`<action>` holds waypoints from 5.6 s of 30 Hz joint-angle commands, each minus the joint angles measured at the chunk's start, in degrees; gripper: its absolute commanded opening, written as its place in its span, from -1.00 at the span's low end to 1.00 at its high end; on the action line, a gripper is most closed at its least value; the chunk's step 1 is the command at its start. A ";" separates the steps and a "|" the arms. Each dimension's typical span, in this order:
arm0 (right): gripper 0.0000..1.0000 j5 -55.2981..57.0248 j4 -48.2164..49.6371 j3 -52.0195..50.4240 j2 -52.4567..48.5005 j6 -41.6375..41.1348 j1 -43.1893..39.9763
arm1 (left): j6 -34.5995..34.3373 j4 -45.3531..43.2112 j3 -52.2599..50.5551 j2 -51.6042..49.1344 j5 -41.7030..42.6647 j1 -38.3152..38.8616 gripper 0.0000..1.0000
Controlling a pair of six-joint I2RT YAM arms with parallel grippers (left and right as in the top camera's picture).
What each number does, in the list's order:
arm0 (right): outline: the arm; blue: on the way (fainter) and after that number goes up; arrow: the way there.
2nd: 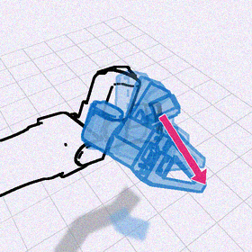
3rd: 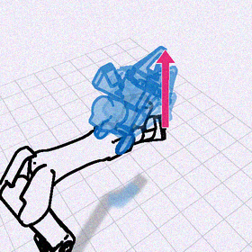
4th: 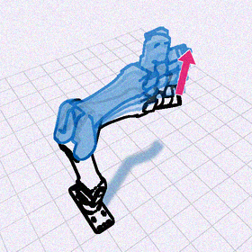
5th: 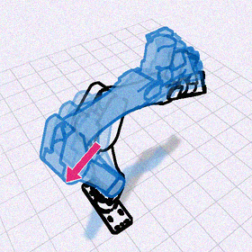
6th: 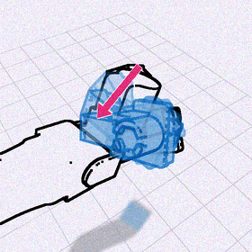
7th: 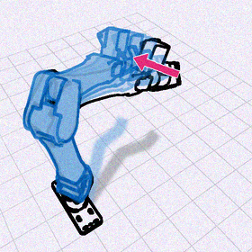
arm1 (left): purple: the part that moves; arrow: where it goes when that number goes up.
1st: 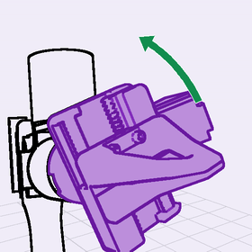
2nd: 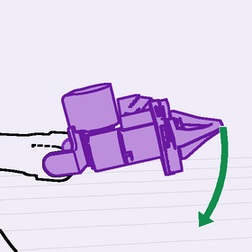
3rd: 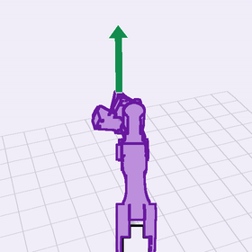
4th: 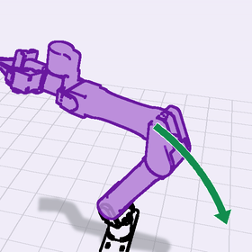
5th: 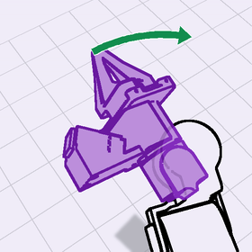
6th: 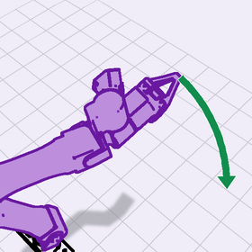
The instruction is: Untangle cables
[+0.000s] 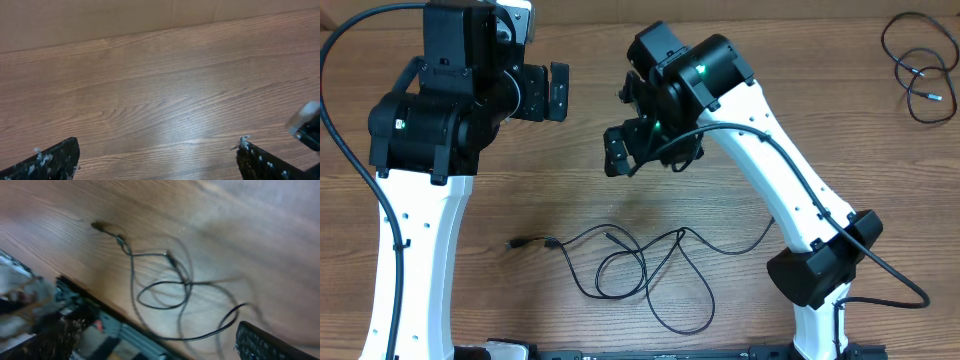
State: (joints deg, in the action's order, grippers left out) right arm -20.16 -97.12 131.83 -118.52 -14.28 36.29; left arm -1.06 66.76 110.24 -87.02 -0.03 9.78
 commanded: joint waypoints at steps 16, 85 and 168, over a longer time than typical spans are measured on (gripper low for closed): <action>1.00 17.07 0.07 -15.72 0.11 -40.46 2.19 | -11.85 -9.55 0.04 0.00 -20.44 -5.70 1.00; -0.92 14.75 33.14 48.15 3.67 -1.73 -10.97 | -8.13 -8.11 0.04 0.02 -12.11 -17.27 1.00; -0.92 4.63 54.66 12.02 1.44 32.81 -82.31 | -5.75 1.77 0.04 0.02 -1.84 -17.27 0.88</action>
State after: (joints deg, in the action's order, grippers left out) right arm -15.11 -43.00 143.63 -117.95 17.56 -44.80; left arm -8.38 68.20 110.21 -87.02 -2.33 -7.18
